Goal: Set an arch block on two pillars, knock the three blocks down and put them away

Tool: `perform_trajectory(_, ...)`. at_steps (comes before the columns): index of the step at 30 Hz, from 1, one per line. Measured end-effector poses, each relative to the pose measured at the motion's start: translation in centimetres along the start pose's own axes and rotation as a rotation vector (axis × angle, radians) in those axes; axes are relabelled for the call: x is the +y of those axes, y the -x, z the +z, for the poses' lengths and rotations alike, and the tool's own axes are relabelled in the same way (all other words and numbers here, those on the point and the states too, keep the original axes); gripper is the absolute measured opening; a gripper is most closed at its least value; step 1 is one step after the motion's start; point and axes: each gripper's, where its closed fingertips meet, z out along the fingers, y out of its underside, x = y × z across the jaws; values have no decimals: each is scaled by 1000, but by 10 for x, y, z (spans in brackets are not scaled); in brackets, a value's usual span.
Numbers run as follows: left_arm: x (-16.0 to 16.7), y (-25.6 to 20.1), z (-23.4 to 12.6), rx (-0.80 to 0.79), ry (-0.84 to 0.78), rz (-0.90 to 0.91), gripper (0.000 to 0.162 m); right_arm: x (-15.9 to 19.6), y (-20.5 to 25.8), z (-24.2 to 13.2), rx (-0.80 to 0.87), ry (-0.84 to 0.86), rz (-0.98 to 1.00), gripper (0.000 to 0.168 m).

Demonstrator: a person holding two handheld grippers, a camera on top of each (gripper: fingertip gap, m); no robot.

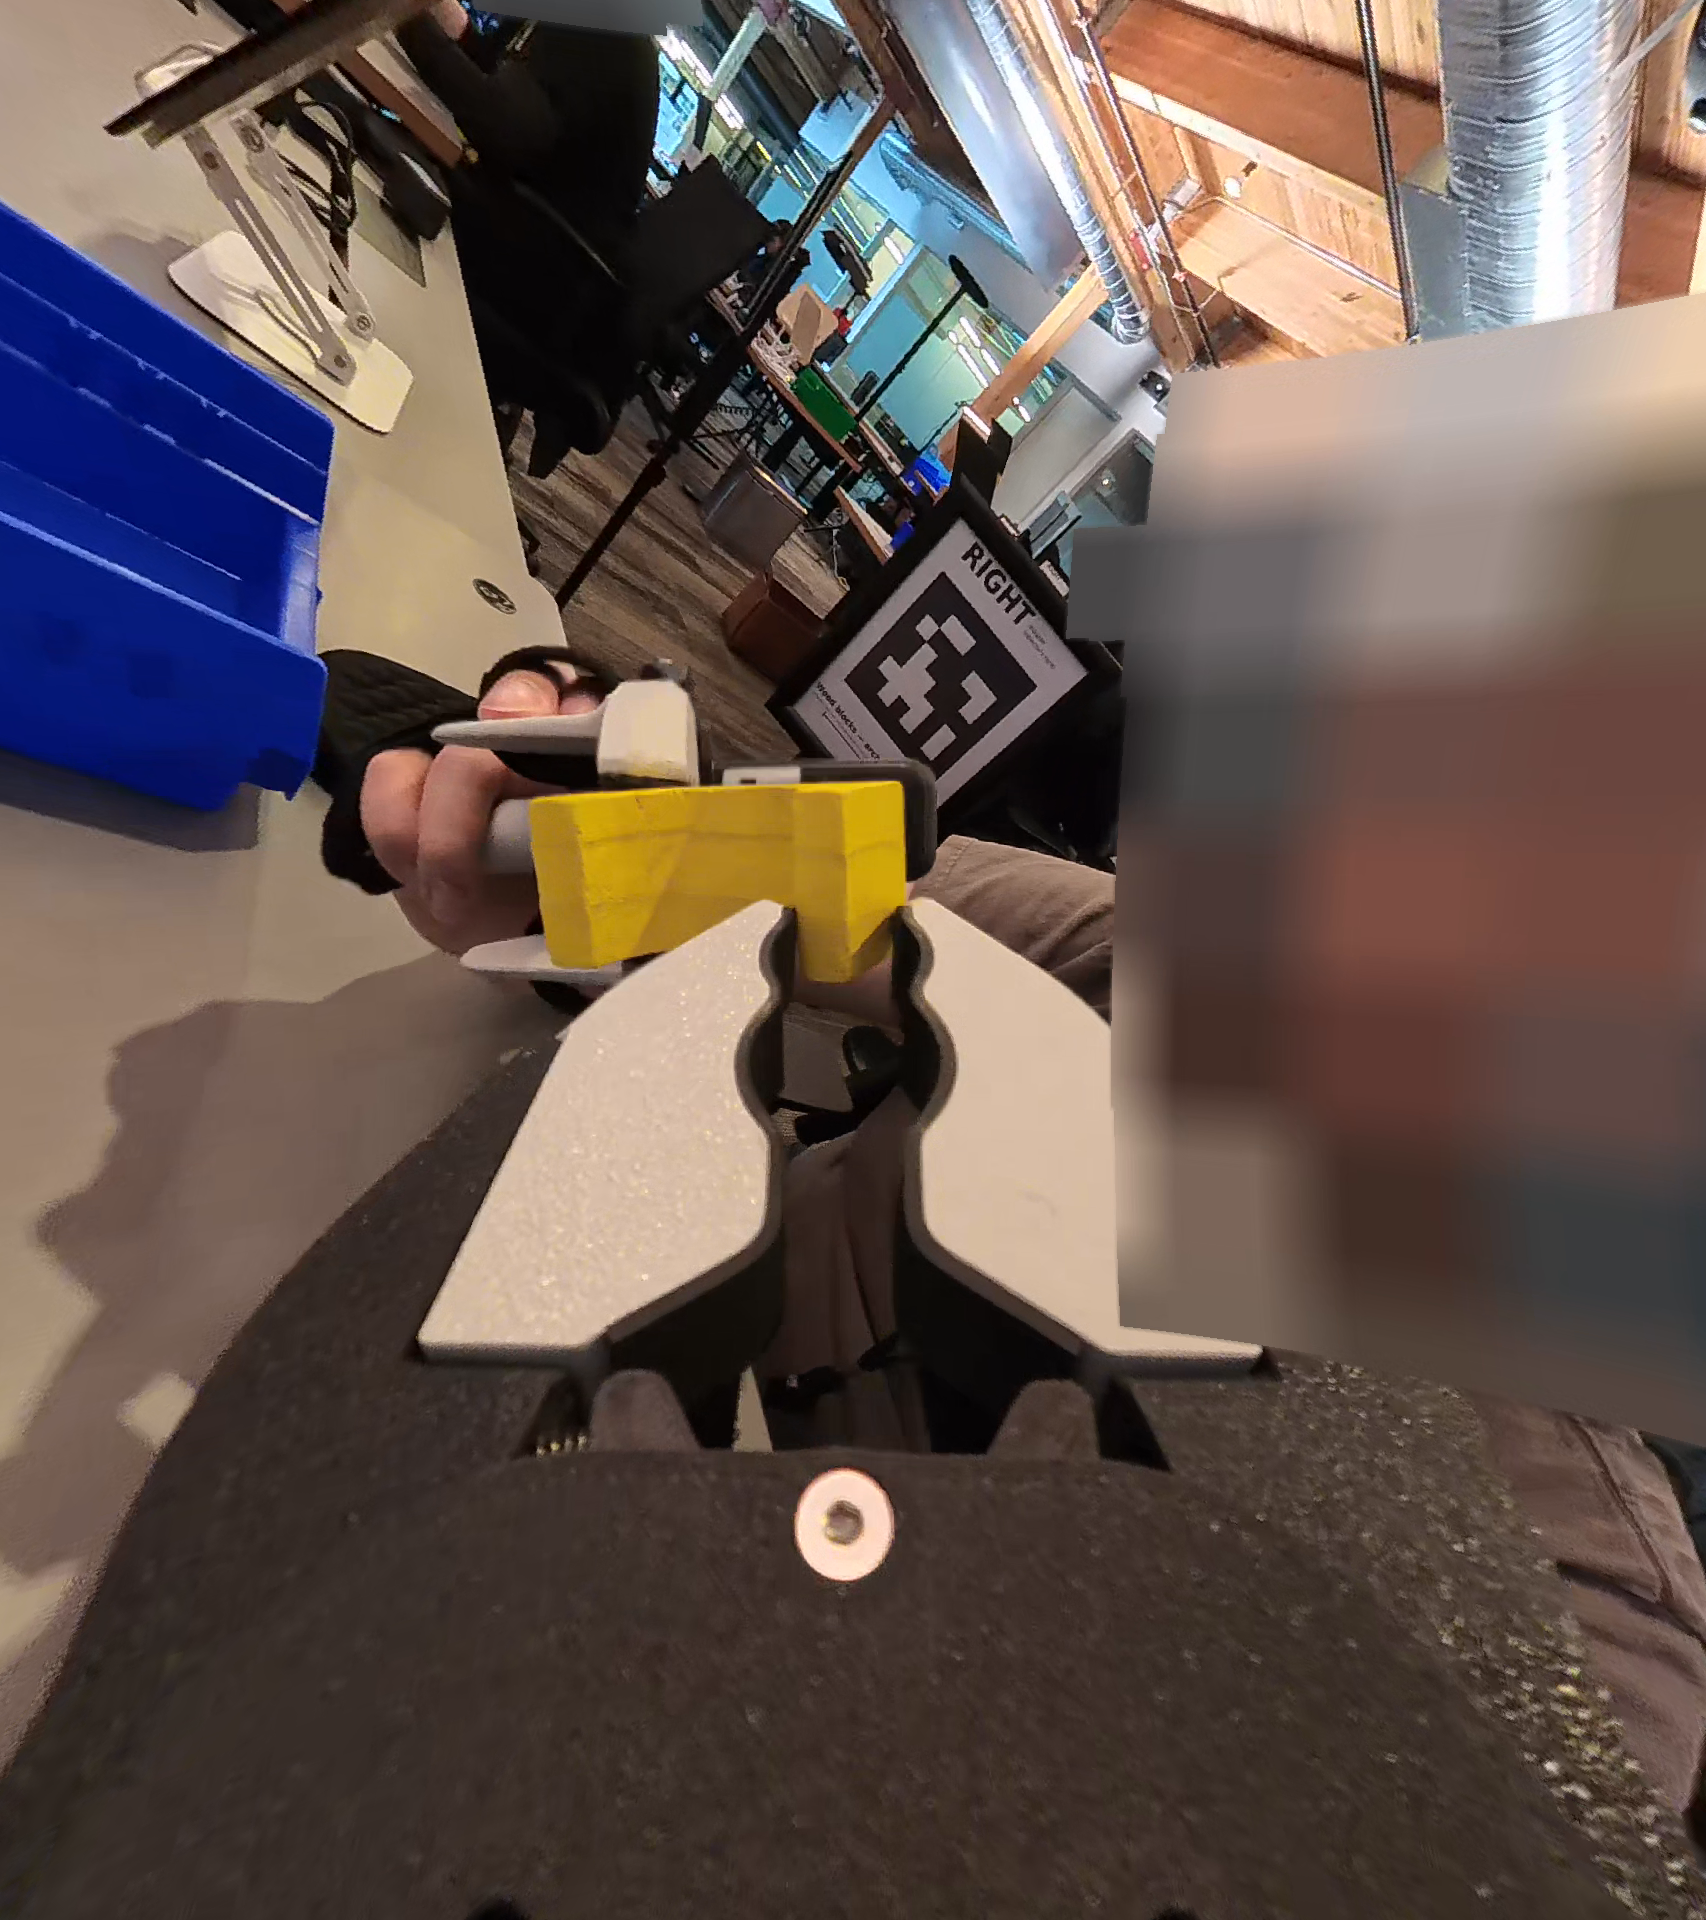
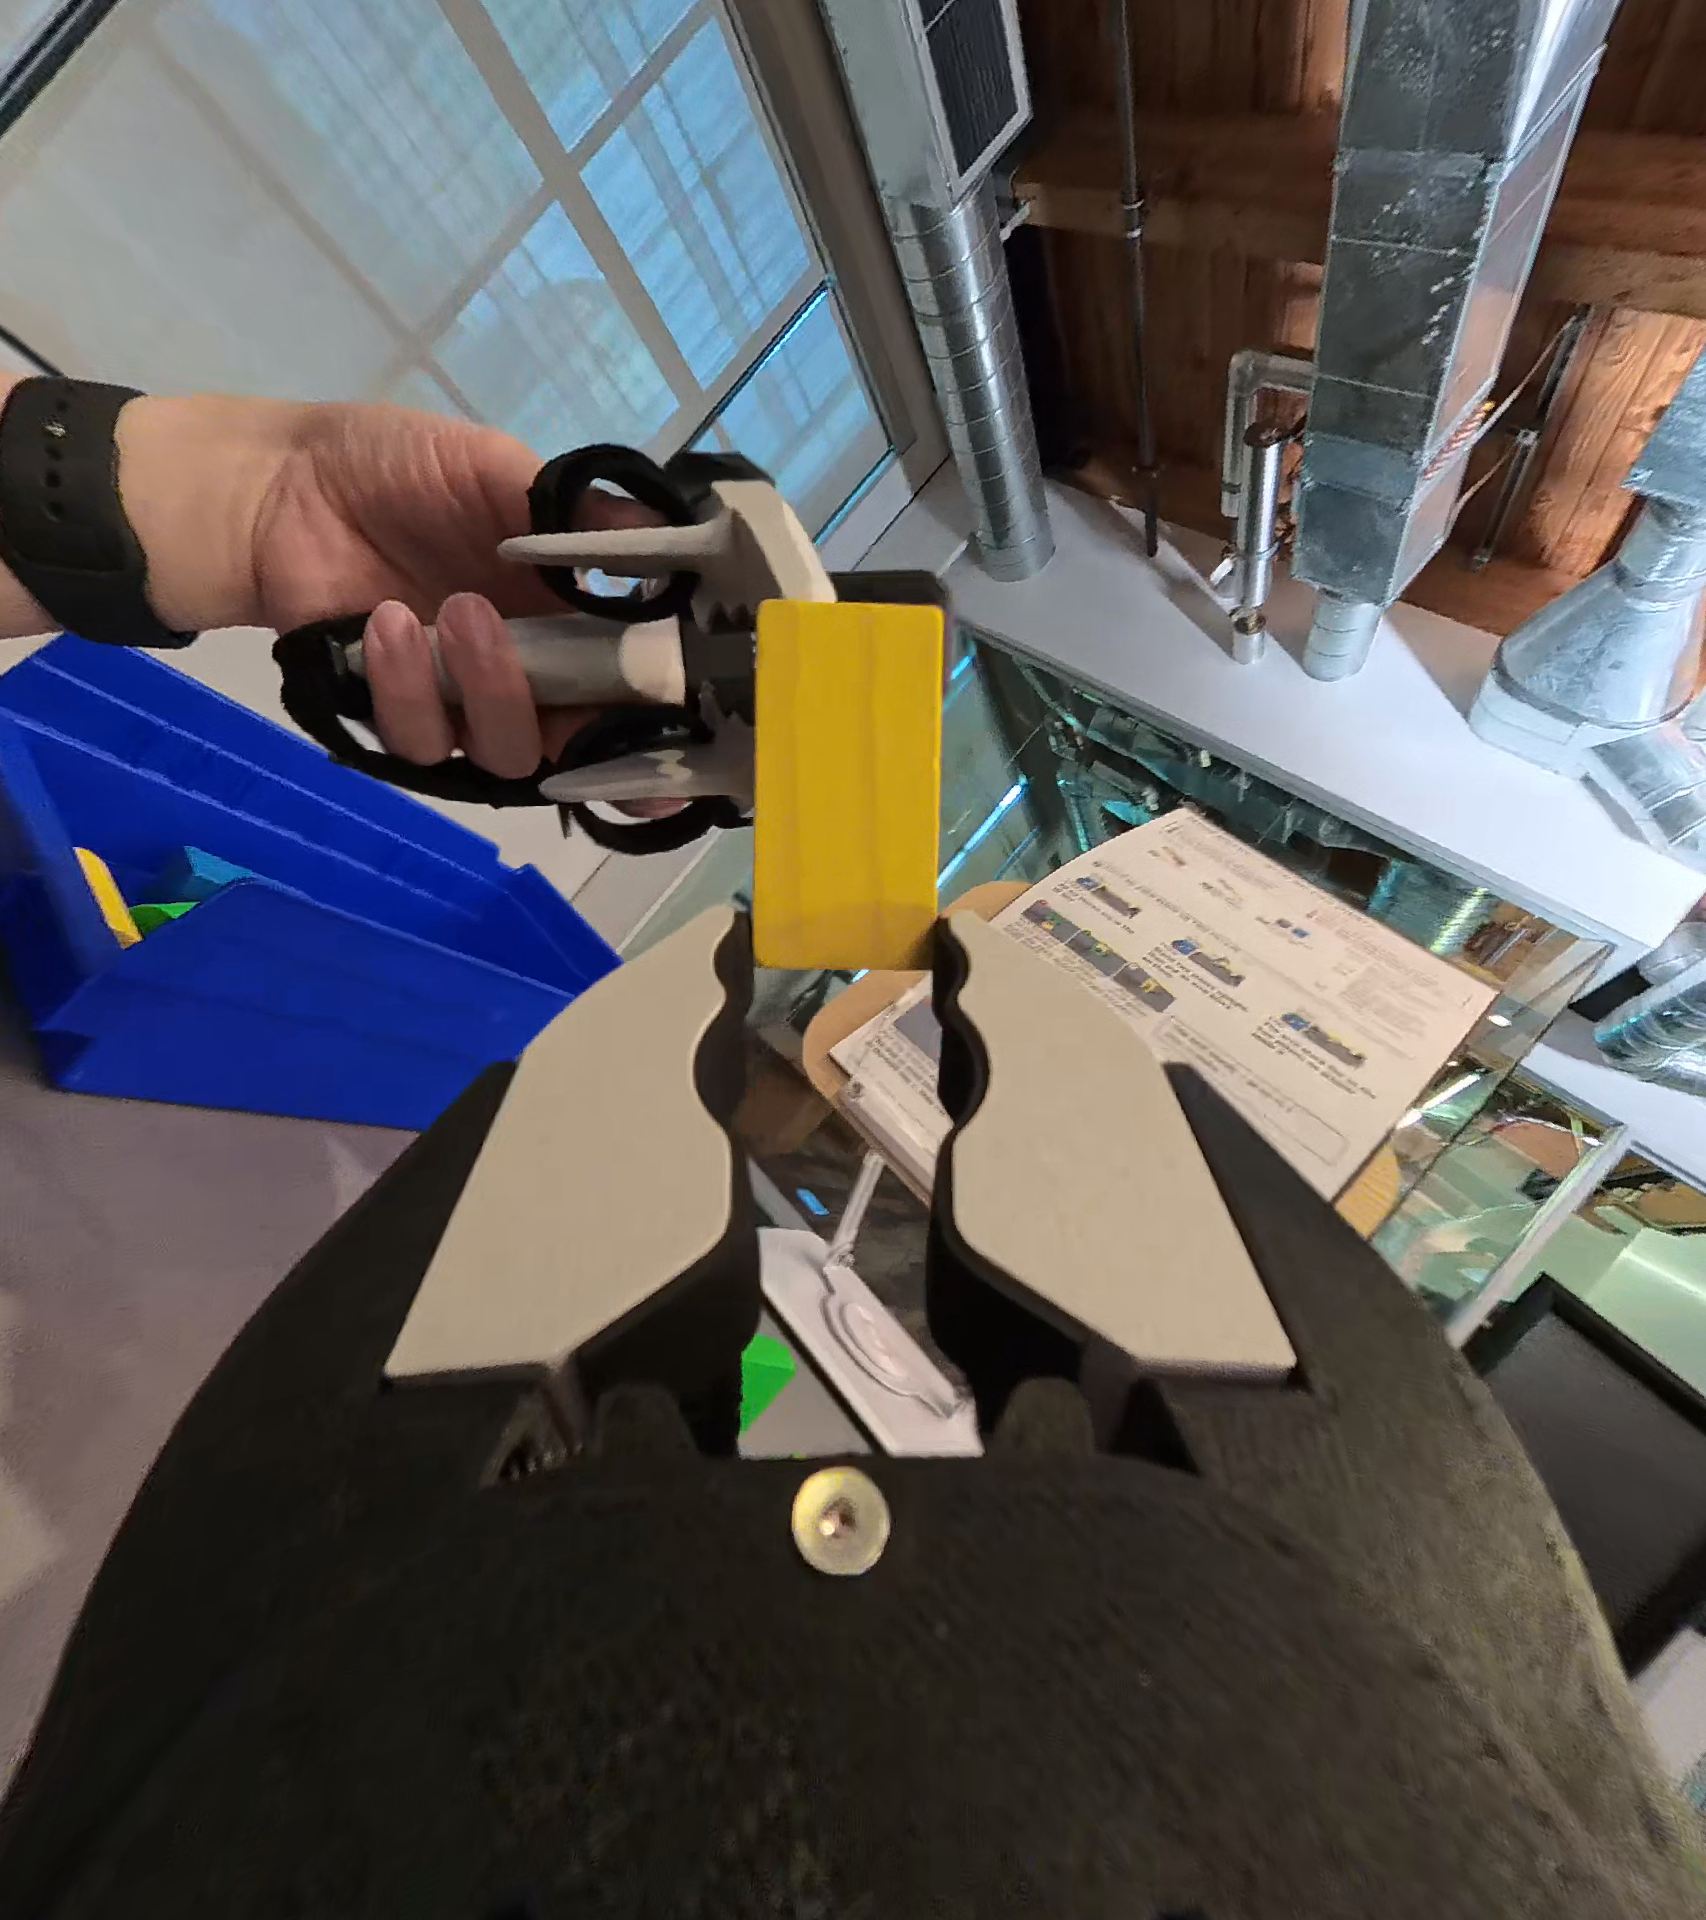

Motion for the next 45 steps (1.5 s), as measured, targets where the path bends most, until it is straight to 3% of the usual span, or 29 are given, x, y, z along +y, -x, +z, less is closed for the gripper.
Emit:
perform_trajectory(5,-14,3,-30,-125,-62,51,31,-3,-27,6,-114,67,161,33)
perform_trajectory(7,-23,8,-48,-262,-103,151,33,23,-44,13,-220,261,314,33)
perform_trajectory(10,-27,18,-71,-453,-111,230,36,68,-37,9,-512,581,637,34)
perform_trajectory(17,-25,18,-82,-516,-106,225,36,145,-29,3,-624,923,663,34)
perform_trajectory(26,-18,30,-78,-537,-56,190,36,167,-9,-1,-654,1008,630,34)
perform_trajectory(42,-11,39,-69,-548,-9,160,36,173,-1,-4,-689,1024,557,34)
perform_trajectory(45,-11,38,-69,-549,-10,165,36,167,-8,0,-662,995,545,42)
